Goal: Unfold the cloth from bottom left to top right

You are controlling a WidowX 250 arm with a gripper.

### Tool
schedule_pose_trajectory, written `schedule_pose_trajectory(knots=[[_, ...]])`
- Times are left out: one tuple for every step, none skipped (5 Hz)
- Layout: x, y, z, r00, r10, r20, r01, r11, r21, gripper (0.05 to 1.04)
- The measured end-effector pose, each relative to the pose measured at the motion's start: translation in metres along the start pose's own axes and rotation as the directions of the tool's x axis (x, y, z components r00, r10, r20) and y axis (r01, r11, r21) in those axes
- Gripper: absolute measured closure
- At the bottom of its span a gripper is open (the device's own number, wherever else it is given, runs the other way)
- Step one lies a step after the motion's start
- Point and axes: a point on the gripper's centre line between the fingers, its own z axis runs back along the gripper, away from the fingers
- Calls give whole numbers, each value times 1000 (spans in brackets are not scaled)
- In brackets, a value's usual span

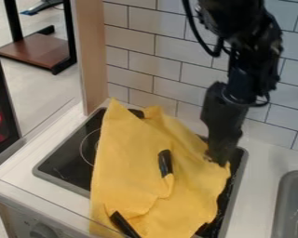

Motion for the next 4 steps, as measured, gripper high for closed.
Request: schedule_pose_trajectory(knots=[[-13,-1,-15,1000,-24,1,24,1000,9,1034],[-17,-11,-25,999,-37,4,37,999,14,1013],[-19,-12,-25,999,-41,-9,41,999,15,865],[-21,-10,-25,999,-44,-17,45,999,27,674]])
